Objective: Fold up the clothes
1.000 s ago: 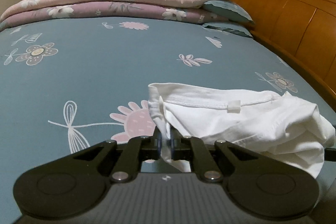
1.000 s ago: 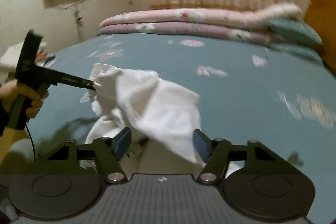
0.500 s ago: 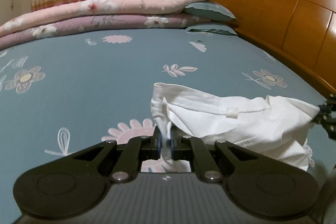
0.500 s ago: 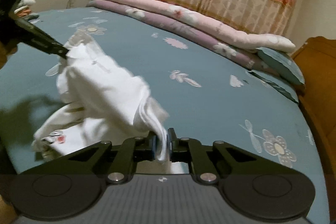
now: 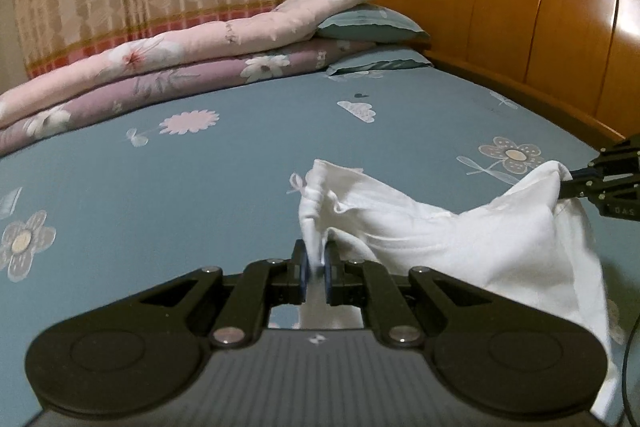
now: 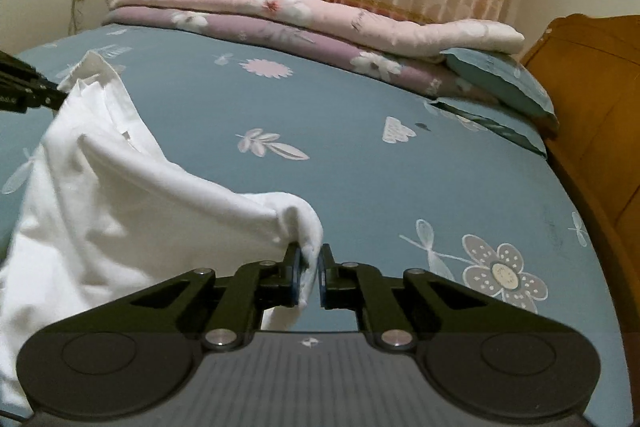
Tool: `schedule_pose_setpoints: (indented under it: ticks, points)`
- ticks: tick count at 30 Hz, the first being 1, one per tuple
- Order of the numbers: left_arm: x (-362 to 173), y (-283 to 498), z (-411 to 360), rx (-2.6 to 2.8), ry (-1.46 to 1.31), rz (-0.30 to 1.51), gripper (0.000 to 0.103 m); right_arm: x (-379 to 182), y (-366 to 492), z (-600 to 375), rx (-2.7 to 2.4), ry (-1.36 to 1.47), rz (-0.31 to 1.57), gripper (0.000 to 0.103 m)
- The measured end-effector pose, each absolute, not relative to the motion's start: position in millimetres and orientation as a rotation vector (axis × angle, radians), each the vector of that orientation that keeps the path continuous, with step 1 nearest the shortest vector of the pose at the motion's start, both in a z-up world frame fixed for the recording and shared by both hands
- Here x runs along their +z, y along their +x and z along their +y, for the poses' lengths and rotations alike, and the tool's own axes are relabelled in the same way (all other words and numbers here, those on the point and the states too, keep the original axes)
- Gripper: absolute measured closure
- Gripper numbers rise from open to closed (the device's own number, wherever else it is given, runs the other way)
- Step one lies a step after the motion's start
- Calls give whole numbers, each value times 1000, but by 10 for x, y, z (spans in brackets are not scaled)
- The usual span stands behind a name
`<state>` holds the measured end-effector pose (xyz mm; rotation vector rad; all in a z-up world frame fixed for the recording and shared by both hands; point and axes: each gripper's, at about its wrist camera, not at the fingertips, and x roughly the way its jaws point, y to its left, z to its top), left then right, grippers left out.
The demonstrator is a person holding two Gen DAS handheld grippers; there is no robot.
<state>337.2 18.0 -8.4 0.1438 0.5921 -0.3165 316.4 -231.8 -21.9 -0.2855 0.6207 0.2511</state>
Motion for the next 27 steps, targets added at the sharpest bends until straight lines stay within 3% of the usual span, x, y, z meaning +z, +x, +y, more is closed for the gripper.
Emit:
schedule_pose_setpoints:
  ticks: [11, 14, 19, 25, 27]
  points:
    - [-210, 4145, -67, -310, 191, 603, 97, -336, 4068, -2577, 162, -264, 665, 93]
    - [-282, 4361, -132, -301, 221, 617, 97, -394, 4319, -2638, 119, -275, 673, 99]
    - [-457, 4646, -141, -293, 207, 673, 97, -483, 4693, -2791, 198, -142, 745, 97]
    - [-752, 4611, 4, -328, 149, 773, 92, -727, 4558, -2874, 326, 23, 839, 77]
    - [-783, 4523, 81, -335, 128, 783, 84, -798, 4444, -2931, 351, 61, 867, 61]
